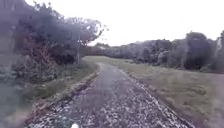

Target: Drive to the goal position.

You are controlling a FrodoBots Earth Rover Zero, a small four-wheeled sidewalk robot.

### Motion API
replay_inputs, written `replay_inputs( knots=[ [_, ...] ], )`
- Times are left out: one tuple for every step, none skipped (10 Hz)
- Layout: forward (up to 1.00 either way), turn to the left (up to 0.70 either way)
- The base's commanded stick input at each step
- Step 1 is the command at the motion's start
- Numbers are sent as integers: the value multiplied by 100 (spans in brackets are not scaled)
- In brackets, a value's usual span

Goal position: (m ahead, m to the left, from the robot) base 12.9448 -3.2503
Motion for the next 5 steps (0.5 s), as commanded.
replay_inputs(
  knots=[
    [70, 0],
    [70, 0],
    [70, 0],
    [70, 0],
    [70, 0]
  ],
)
